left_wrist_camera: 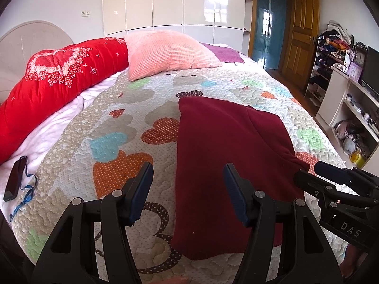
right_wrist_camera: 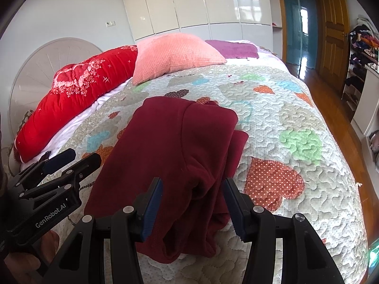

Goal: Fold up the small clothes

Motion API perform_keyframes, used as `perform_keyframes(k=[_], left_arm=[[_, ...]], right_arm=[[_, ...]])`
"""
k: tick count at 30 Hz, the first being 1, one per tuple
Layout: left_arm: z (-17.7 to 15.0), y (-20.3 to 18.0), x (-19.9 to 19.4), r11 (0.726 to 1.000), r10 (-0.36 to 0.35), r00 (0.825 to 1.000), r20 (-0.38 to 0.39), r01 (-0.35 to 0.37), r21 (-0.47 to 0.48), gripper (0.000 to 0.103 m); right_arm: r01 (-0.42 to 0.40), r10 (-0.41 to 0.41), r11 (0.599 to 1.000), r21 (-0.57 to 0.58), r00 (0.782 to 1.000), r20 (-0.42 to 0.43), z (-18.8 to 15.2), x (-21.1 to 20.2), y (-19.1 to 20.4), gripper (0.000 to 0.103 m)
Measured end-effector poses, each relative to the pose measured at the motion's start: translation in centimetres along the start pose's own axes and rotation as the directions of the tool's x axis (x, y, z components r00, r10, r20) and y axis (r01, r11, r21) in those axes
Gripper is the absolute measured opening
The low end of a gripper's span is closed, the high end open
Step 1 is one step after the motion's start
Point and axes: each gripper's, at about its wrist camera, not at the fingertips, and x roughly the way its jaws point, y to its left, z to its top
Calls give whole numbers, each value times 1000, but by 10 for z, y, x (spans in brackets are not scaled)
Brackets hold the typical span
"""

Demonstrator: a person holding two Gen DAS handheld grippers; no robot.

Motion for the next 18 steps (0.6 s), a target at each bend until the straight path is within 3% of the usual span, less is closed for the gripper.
perform_keyframes(k=[18], left_arm=[[-1,-1,4,1000,1,1000,-13,-1,5,61]], right_arm=[[-4,4,1000,5,1000,-14,-2,5,-1,51]])
